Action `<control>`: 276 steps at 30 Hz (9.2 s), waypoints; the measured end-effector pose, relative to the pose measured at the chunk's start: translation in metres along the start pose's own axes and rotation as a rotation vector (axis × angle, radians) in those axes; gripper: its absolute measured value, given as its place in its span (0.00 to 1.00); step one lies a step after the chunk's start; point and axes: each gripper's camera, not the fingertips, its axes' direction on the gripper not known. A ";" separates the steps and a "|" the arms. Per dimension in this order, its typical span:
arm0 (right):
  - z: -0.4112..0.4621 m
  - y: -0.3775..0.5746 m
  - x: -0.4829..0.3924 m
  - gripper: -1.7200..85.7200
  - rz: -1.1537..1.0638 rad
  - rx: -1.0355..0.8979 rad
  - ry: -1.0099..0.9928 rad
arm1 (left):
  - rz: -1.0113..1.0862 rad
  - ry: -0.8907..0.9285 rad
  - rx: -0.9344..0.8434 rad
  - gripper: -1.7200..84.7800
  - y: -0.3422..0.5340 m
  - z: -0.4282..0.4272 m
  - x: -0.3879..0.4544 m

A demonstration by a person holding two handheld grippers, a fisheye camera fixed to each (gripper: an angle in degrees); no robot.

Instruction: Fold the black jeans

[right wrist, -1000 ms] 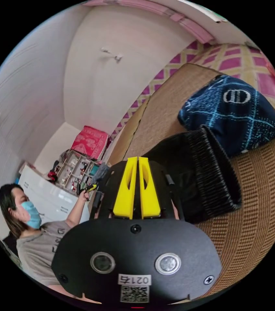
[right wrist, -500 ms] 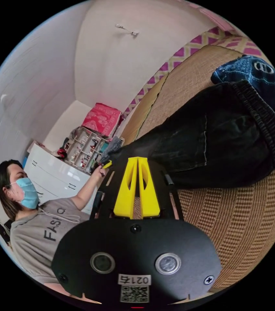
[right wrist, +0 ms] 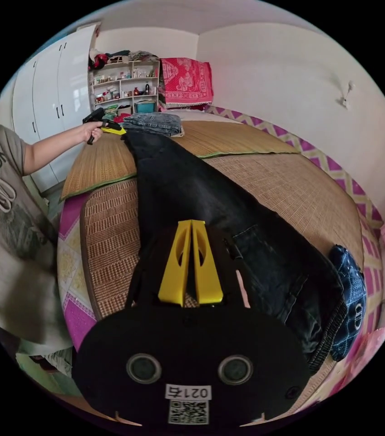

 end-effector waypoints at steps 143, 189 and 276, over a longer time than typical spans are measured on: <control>-0.068 0.314 -0.083 0.15 1.071 0.430 -0.083 | 1.188 -0.107 -0.255 0.12 0.115 0.261 0.468; 0.124 -0.382 -0.346 0.08 -0.127 -0.125 0.482 | 0.626 0.241 -0.034 0.01 -0.017 -0.064 0.152; -0.232 0.160 0.407 0.03 0.656 0.013 0.136 | 0.557 0.519 -0.493 0.01 -0.037 0.424 0.319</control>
